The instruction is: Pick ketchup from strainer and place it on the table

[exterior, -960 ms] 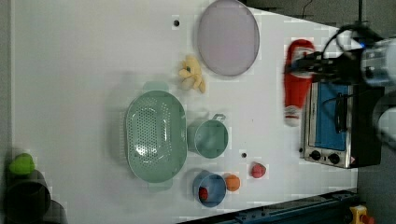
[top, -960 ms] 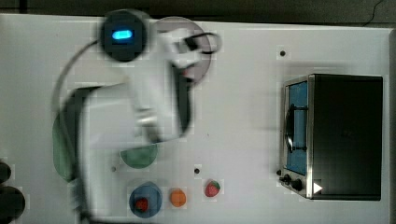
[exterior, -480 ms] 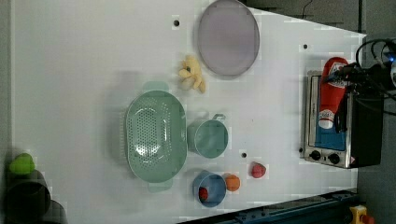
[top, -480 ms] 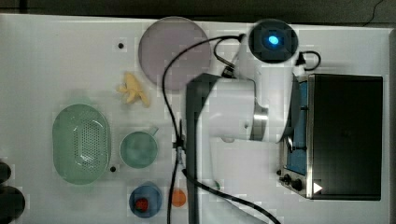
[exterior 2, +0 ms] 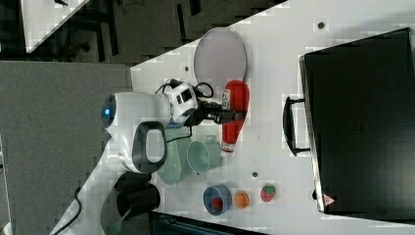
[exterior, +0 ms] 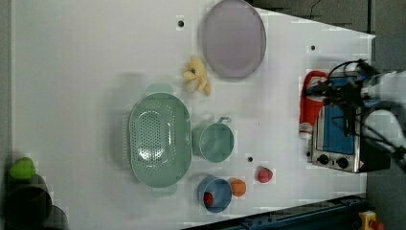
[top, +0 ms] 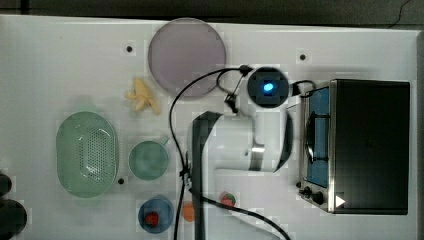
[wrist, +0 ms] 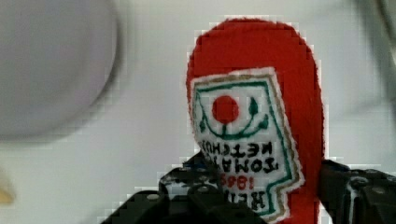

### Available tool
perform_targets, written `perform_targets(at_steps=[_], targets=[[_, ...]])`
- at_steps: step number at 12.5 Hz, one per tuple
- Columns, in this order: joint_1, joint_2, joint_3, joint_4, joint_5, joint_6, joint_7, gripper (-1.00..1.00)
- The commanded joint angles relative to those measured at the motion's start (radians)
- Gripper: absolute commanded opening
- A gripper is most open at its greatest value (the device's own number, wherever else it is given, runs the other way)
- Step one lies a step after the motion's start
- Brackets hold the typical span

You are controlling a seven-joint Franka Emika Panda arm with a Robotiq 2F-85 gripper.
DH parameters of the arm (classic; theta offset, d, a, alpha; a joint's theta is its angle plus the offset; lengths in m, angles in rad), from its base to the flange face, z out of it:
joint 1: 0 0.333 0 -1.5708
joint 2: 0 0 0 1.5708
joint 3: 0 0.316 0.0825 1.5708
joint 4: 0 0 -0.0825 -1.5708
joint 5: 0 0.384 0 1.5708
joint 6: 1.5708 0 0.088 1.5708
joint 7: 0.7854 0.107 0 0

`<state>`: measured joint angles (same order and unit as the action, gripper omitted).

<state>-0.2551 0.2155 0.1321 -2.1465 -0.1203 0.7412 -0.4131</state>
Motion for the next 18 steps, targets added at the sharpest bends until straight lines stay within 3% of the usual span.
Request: perform_targets(at_steps=[1, 6, 9, 10, 15, 18], targets=[[0.036, -0.017, 0.022, -0.094, -0.001, 0.065, -0.040, 0.19], [0.036, 0.055, 0.032, -0.212, -0.001, 0.283, -0.040, 0.27], [0.036, 0.087, 0.029, -0.215, -0.002, 0.345, -0.040, 0.89], [0.036, 0.075, 0.029, -0.213, -0.002, 0.339, -0.040, 1.00], [0.036, -0.080, 0.039, -0.113, -0.001, 0.272, 0.002, 1.00], [0.036, -0.141, 0.047, 0.048, -0.001, 0.035, 0.116, 1.00]])
